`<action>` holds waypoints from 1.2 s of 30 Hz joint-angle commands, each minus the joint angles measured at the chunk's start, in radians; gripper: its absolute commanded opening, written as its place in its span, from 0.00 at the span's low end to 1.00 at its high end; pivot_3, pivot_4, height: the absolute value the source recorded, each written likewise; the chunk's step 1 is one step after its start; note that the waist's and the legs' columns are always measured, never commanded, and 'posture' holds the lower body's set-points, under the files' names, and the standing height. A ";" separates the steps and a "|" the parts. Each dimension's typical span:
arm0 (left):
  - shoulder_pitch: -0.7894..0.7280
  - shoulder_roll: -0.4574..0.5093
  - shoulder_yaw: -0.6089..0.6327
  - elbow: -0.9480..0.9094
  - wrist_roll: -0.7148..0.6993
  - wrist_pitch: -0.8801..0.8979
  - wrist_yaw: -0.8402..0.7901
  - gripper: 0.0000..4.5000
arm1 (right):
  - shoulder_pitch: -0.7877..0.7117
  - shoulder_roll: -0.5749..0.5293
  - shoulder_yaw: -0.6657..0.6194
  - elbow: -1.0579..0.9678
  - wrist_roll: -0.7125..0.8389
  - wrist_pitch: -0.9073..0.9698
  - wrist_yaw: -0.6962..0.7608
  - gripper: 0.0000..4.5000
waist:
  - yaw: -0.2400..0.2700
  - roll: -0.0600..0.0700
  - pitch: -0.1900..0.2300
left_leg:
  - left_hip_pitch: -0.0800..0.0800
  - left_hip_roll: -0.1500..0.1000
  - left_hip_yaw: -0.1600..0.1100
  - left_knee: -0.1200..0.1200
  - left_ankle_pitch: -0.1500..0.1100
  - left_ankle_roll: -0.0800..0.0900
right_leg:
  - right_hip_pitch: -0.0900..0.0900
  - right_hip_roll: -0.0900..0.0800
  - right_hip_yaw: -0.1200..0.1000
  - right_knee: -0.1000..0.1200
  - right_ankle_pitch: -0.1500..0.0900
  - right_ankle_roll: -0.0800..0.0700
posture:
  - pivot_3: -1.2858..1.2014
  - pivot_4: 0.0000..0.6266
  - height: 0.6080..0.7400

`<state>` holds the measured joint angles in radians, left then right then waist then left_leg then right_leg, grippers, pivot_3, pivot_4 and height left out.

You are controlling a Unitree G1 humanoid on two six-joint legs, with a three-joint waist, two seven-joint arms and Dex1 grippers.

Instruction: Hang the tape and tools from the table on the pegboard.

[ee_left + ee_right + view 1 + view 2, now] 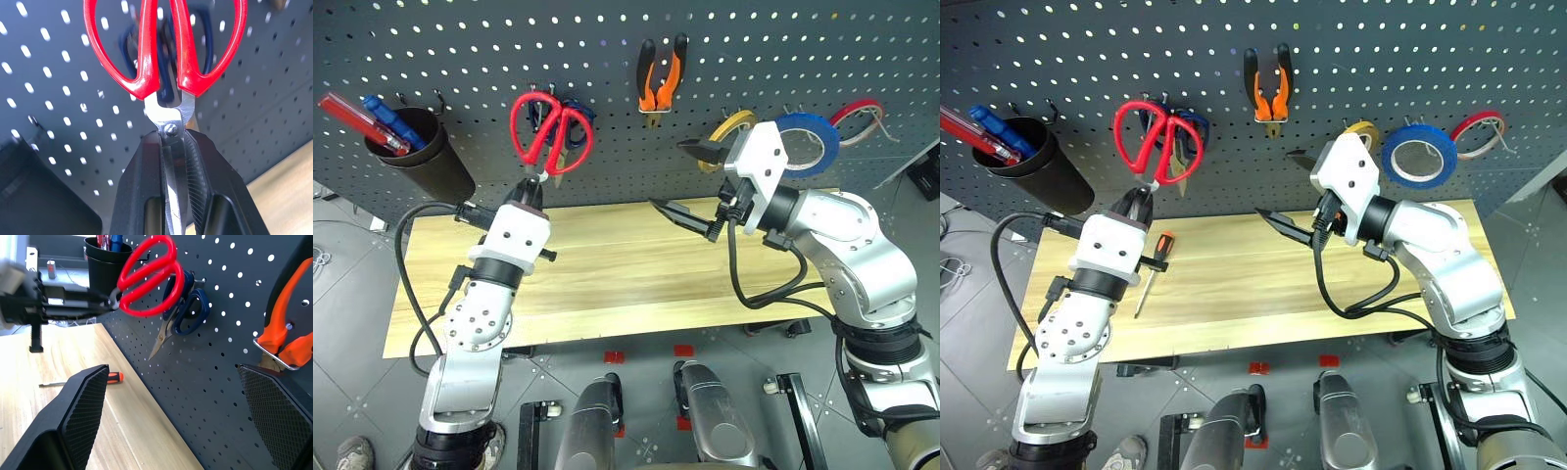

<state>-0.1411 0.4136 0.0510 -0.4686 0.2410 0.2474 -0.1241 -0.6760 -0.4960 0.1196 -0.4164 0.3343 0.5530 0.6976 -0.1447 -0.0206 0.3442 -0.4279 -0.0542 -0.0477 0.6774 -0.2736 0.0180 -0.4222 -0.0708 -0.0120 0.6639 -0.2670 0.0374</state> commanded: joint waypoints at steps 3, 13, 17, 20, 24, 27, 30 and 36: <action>-0.044 -0.009 -0.027 0.064 0.008 -0.078 -0.005 0.06 | -0.041 0.030 0.005 -0.010 -0.001 -0.032 -0.002 1.00 | 0.000 0.000 0.000 | 0.000 0.000 0.000 0.001 0.000 0.000 | 0.000 0.000 0.000 0.001 0.000 0.000 | 0.38 0.56 1.00; 0.074 -0.075 0.022 -0.006 -0.048 0.035 -0.026 0.68 | -0.014 0.077 0.061 -0.018 -0.028 0.018 -0.049 1.00 | -0.004 0.000 0.000 | 0.000 0.000 0.000 0.001 0.001 -0.001 | 0.000 0.000 0.000 0.001 0.000 0.000 | 0.38 0.56 1.00; 0.146 -0.136 0.103 0.017 -0.189 0.205 -0.071 0.88 | 0.005 0.114 0.123 -0.020 -0.053 0.116 -0.105 1.00 | -0.002 0.000 0.000 | 0.000 0.000 0.000 0.001 0.000 0.000 | 0.000 0.000 0.000 0.001 0.000 0.000 | 0.39 0.57 1.00; 0.134 -0.143 0.174 0.070 -0.268 0.310 -0.090 0.88 | 0.001 0.167 0.172 -0.036 -0.058 0.226 -0.165 1.00 | -0.001 0.000 0.000 | 0.000 0.001 -0.001 0.001 0.000 0.000 | -0.001 0.000 0.000 0.002 0.000 0.000 | 0.39 0.59 1.00; 0.050 -0.064 0.237 0.226 -0.315 0.360 -0.125 0.88 | -0.039 0.259 0.227 -0.041 -0.061 0.384 -0.242 1.00 | 0.000 0.000 0.001 | 0.001 0.000 -0.001 0.002 0.003 -0.001 | -0.004 0.000 0.000 0.011 0.000 0.000 | 0.39 0.62 1.00; -0.038 -0.008 0.243 0.371 -0.348 0.359 -0.178 0.88 | -0.078 0.306 0.238 -0.021 -0.065 0.439 -0.263 1.00 | 0.004 -0.001 0.005 | 0.001 0.000 -0.001 0.003 0.005 -0.002 | -0.004 0.000 0.001 0.014 0.001 -0.001 | 0.39 0.65 1.00; -0.128 0.041 0.238 0.528 -0.355 0.329 -0.207 0.88 | -0.123 0.337 0.244 0.004 -0.073 0.465 -0.280 1.00 | 0.004 -0.003 0.013 | 0.001 -0.001 -0.001 0.003 0.006 -0.001 | -0.005 0.000 0.000 0.015 0.001 -0.002 | 0.39 0.69 1.00; -0.319 0.087 0.226 0.866 -0.368 0.242 -0.255 0.88 | -0.191 0.373 0.233 0.034 -0.078 0.497 -0.299 1.00 | -0.002 -0.007 0.037 | 0.000 -0.001 0.000 0.002 0.006 -0.002 | -0.009 0.000 0.001 0.016 0.002 -0.002 | 0.38 0.74 1.00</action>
<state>-0.4472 0.4846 0.2795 0.3429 -0.1188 0.5255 -0.3624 -0.8489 -0.1342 0.3581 -0.3583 0.2558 1.0476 0.4030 -0.1465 -0.0276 0.3810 -0.4286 -0.0552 -0.0477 0.6793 -0.2672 0.0162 -0.4323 -0.0713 -0.0110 0.6798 -0.2654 0.0351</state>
